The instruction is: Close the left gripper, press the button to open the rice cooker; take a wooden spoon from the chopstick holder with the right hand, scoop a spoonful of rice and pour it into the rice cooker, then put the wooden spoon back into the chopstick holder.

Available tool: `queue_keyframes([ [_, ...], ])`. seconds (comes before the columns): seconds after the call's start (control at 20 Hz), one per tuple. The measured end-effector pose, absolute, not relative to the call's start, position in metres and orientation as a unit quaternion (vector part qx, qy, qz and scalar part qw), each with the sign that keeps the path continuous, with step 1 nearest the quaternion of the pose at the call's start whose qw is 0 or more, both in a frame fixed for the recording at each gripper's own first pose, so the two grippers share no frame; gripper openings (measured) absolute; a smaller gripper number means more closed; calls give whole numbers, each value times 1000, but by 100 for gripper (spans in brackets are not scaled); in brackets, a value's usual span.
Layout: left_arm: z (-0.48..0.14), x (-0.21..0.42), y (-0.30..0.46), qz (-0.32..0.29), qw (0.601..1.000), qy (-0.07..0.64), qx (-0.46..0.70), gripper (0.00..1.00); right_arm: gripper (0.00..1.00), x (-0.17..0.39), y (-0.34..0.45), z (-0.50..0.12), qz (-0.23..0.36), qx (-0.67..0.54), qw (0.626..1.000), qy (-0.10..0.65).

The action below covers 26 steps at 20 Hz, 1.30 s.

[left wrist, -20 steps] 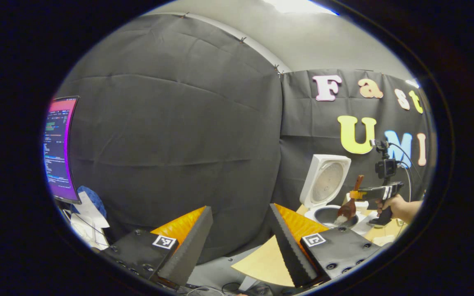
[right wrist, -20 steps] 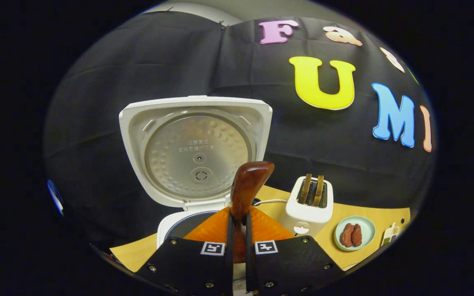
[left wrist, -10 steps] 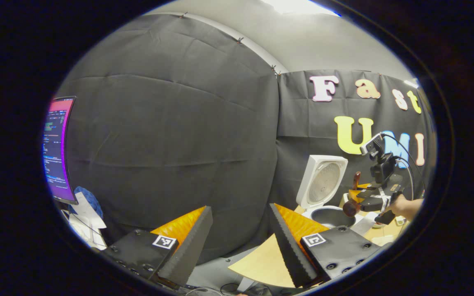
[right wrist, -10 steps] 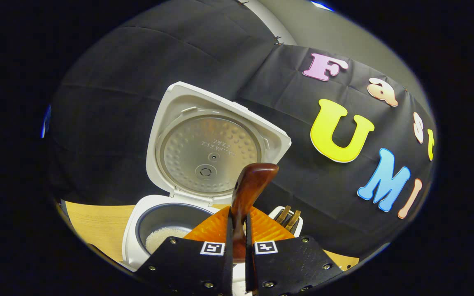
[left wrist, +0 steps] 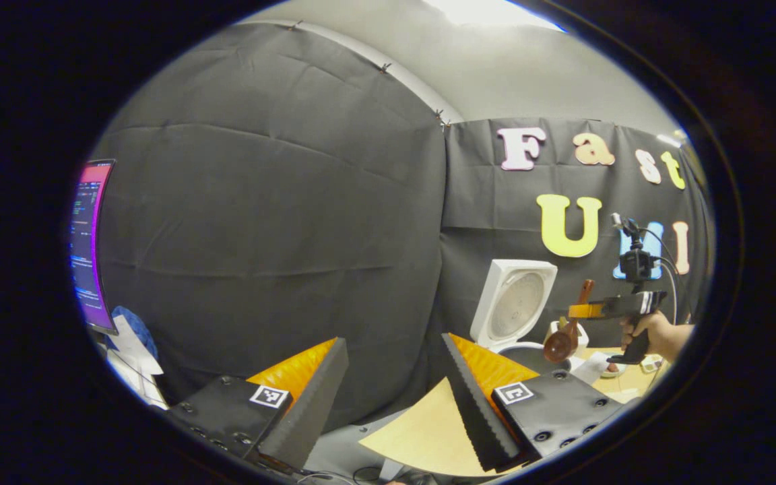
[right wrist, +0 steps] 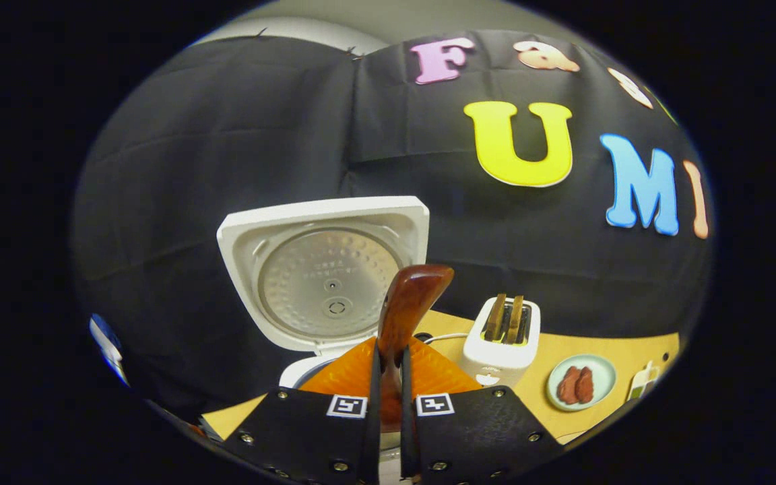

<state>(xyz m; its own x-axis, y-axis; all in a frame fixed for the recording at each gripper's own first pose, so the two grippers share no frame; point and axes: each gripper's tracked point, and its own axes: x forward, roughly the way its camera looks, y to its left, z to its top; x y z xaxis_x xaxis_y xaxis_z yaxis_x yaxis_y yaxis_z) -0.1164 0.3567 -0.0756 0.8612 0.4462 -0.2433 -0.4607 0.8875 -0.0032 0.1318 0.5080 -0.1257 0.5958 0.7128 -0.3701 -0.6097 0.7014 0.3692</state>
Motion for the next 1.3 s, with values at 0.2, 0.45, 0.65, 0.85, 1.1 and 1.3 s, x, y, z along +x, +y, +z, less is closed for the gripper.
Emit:
queue_keyframes([
  [0.2,-69,-104,345,220,969,112,-29,92,12,137,484,-110,359,184,874,272],
  [0.45,-68,-82,320,196,974,109,-30,99,13,146,436,-96,336,236,870,272],
  [0.65,-63,-65,295,172,979,104,-25,99,12,156,393,-96,312,265,870,276],
  [0.85,-58,-51,264,147,984,100,-30,99,12,165,348,-99,287,280,873,277],
  [1.1,-50,-28,223,112,989,94,-31,92,12,169,287,-102,255,280,885,271],
  [1.3,-43,-11,186,82,992,87,-31,95,12,175,232,-108,219,284,894,267],
])
